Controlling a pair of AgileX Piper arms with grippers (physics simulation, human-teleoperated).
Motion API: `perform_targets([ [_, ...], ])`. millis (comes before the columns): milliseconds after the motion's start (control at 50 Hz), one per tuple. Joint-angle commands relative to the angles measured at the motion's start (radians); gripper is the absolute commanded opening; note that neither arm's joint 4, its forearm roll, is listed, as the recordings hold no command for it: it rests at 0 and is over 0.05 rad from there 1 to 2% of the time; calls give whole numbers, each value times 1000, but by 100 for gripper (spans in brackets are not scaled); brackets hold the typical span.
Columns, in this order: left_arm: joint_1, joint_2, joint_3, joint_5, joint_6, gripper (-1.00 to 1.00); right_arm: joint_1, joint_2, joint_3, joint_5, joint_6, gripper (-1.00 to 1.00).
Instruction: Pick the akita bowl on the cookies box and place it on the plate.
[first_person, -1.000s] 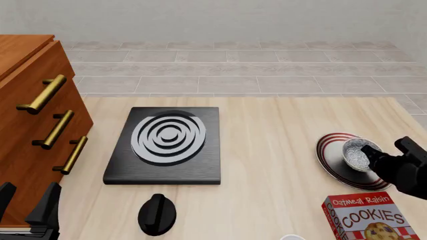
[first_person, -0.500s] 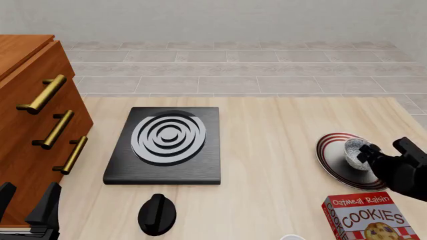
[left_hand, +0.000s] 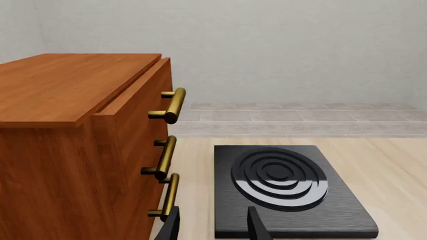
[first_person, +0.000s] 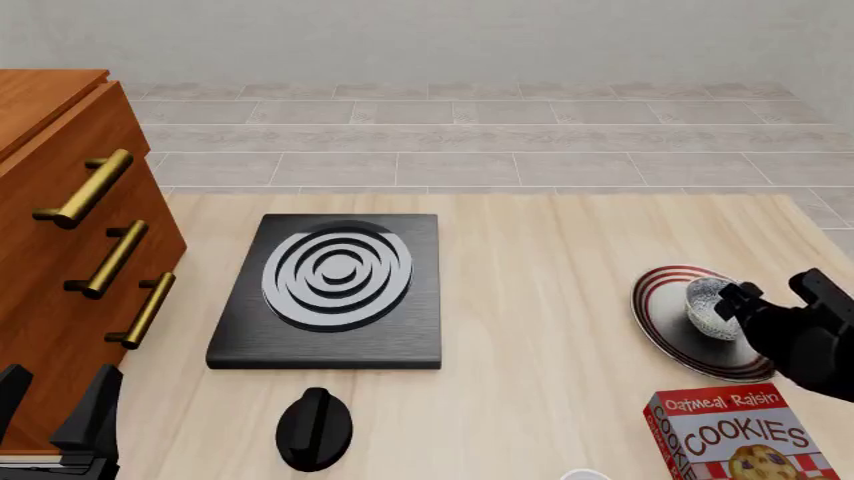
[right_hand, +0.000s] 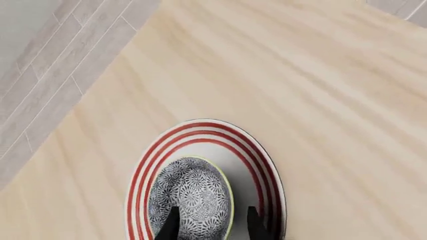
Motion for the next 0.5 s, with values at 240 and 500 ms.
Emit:
perform_targets([
  [240,0,0,0,0,0,100,34,-359,130,115,20,100],
  [500,0,0,0,0,0,100,59,-760,212,332,26,100],
])
